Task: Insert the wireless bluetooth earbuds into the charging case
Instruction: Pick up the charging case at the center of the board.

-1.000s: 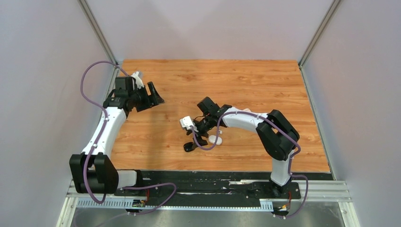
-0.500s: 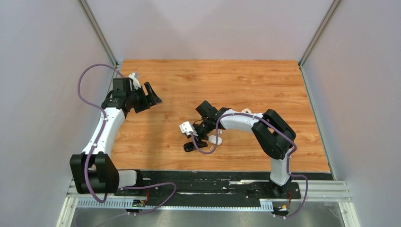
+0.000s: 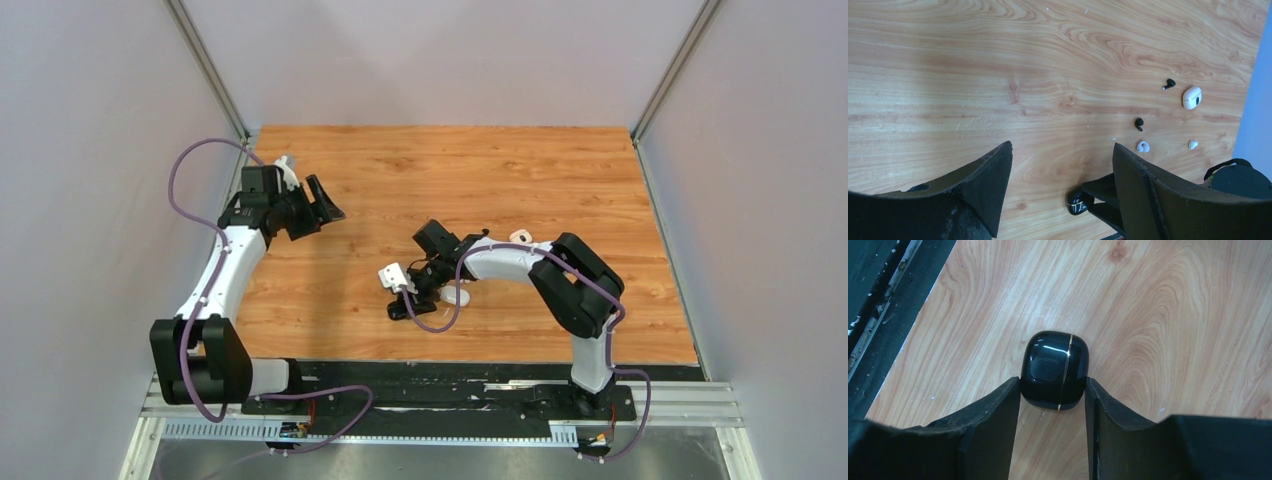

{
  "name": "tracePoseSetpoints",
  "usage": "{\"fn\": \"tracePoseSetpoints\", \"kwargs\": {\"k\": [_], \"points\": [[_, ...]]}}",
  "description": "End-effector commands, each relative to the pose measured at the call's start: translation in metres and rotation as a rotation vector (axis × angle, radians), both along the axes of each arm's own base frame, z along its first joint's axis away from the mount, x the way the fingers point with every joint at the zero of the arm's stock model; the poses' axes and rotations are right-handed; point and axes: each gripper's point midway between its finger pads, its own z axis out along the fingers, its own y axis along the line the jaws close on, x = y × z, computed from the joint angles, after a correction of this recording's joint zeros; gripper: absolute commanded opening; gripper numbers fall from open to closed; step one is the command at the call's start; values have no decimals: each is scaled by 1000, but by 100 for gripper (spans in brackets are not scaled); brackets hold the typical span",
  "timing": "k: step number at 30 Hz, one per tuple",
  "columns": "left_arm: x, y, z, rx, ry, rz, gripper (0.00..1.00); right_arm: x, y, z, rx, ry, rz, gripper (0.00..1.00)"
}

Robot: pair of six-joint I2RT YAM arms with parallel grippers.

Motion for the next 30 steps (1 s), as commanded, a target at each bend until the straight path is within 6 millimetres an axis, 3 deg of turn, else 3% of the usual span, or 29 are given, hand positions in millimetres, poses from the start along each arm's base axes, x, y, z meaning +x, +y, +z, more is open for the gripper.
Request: {"fn": "tracePoseSetpoints", "kwargs": {"k": [1, 10, 15, 18, 21, 24, 27, 30], "points": [[7, -2, -1, -32, -13, 8, 79, 1, 7, -5, 24, -9, 10, 46], [5, -5, -6, -38, 4, -16, 79, 1, 8, -16, -13, 47, -19, 52], [6, -7, -7, -46, 4, -36, 78, 12, 9, -4, -16, 24, -72, 38], [14, -17, -1, -90, -51, -91, 77, 36, 6, 23, 17, -11, -148, 30], [23, -34, 7, -154, -122, -167, 76, 69, -1, 64, 70, -110, -236, 26], [36, -57, 36, -225, -296, -319, 76, 102, -16, 122, 150, -224, -343, 19], [29, -95, 67, -336, -430, -523, 76, 125, -36, 171, 215, -339, -446, 12], [22, -127, 102, -388, -613, -691, 76, 141, -54, 206, 254, -454, -563, 0]]}}
